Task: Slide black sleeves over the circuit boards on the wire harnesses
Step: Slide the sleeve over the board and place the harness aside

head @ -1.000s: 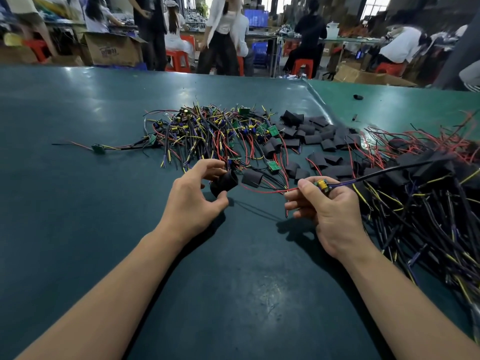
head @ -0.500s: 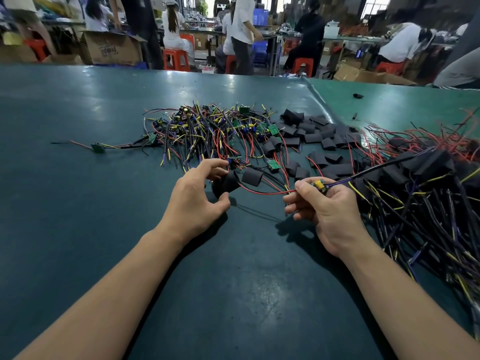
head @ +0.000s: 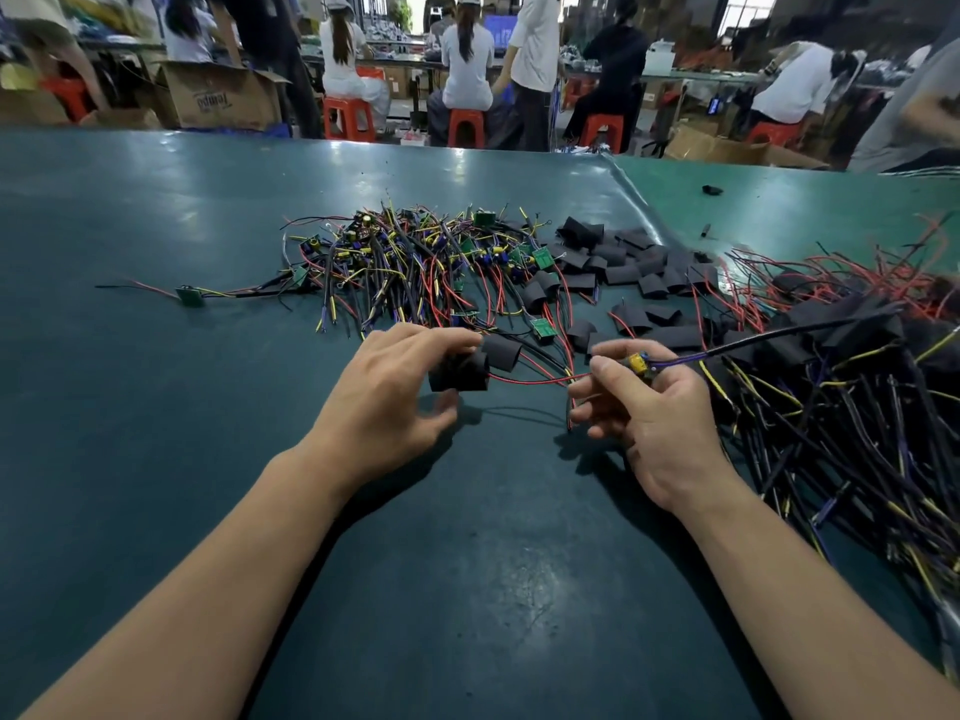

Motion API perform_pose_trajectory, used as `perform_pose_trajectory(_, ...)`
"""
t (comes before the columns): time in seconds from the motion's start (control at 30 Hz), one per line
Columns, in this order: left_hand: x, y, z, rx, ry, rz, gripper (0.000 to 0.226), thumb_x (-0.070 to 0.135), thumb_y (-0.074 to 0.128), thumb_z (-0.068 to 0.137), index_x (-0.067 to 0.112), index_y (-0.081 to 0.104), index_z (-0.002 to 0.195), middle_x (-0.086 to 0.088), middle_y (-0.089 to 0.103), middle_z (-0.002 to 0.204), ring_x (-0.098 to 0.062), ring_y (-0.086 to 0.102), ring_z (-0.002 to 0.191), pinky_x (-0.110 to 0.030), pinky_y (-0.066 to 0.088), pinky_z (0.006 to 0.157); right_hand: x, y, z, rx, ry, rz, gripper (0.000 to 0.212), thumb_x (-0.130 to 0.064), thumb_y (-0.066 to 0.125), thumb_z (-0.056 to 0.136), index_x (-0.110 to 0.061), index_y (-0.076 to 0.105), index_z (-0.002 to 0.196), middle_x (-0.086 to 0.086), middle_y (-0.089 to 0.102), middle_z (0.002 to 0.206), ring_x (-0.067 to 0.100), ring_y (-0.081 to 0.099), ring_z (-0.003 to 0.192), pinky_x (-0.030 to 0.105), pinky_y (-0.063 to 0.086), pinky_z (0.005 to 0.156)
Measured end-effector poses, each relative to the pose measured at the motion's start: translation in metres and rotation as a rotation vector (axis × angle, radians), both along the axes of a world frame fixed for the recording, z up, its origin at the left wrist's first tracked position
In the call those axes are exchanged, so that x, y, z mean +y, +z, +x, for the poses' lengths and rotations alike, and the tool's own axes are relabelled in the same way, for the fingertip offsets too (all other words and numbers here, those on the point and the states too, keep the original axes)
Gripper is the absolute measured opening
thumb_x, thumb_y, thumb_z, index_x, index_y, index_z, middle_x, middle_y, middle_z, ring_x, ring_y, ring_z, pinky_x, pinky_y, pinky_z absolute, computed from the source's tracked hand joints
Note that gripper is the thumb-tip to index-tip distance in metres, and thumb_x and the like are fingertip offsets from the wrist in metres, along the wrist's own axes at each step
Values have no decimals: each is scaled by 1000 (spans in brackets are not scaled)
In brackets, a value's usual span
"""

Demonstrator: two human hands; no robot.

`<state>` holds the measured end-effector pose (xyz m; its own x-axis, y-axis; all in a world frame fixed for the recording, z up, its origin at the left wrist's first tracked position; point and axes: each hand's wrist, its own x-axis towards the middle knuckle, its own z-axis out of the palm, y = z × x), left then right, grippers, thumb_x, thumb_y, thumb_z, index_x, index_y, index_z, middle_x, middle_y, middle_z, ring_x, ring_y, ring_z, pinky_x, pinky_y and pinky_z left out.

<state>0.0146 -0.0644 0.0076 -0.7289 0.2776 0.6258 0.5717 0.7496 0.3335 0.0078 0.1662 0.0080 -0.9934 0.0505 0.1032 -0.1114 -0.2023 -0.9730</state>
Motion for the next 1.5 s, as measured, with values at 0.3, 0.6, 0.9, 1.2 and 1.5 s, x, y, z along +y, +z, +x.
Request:
perform_pose_trajectory(0.3,9,-2,3,-163,-99,15,59,4,74,73,19,58,128,9,68,109,-16,61,102,-35,45,96,2,10,3,-145,228,-279,37,-35,44,89,-11,67,72,13,64,64,23,59,54,24,44,45)
perform_pose_trajectory(0.6,12,-5,3,-111,-183,63,56,5,74,73,20,60,125,10,68,108,-12,63,102,-35,49,92,6,11,2,-110,243,-352,32,-27,42,82,-14,66,65,10,58,55,22,54,49,24,42,45)
perform_pose_trajectory(0.9,9,-7,1,-85,-180,80,55,6,75,74,18,60,125,8,67,111,-11,62,104,-25,46,92,9,14,7,-98,414,-305,26,-26,40,72,-10,56,59,10,42,42,18,37,40,22,32,44)
perform_pose_trajectory(1.2,16,-3,5,44,-131,-42,52,13,75,72,15,63,123,3,69,109,-16,60,100,-40,43,90,-5,2,5,-69,315,-22,29,-40,54,89,-14,49,101,16,75,92,22,61,51,23,40,41)
perform_pose_trajectory(1.5,27,0,8,65,-220,23,48,7,70,71,10,64,118,-2,70,102,-24,64,89,-43,48,80,-8,-4,6,139,192,130,17,-23,77,75,-16,75,90,3,60,59,12,52,49,22,45,44)
